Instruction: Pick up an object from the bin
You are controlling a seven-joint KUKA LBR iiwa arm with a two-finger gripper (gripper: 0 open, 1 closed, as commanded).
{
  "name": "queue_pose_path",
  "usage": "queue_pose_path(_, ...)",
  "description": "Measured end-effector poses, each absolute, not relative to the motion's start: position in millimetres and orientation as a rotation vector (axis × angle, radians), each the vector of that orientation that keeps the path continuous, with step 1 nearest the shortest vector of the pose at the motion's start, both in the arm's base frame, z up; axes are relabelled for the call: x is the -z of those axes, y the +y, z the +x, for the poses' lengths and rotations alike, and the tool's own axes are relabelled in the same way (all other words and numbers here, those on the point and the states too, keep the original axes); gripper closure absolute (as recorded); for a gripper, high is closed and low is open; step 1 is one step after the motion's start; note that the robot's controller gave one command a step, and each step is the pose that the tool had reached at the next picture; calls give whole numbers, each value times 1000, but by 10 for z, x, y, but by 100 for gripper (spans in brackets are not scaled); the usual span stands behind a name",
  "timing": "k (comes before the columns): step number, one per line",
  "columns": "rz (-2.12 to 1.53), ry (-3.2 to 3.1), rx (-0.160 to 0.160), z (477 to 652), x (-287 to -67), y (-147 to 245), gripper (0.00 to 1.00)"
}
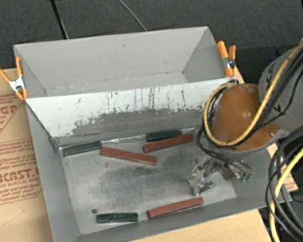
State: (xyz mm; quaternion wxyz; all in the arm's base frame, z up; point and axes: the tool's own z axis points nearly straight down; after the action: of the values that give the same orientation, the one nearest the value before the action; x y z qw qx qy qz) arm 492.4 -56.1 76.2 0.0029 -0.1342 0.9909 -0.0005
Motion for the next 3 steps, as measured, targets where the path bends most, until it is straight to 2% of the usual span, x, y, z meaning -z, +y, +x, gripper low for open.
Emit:
queue_pose_path(1,-414,3072,6,5014,-801,-549,0)
queue_pose_path(2,-416,3072,7,5013,-801,-549,0)
queue_pose_path(3,-399,3116,7,5398,-751,-153,0)
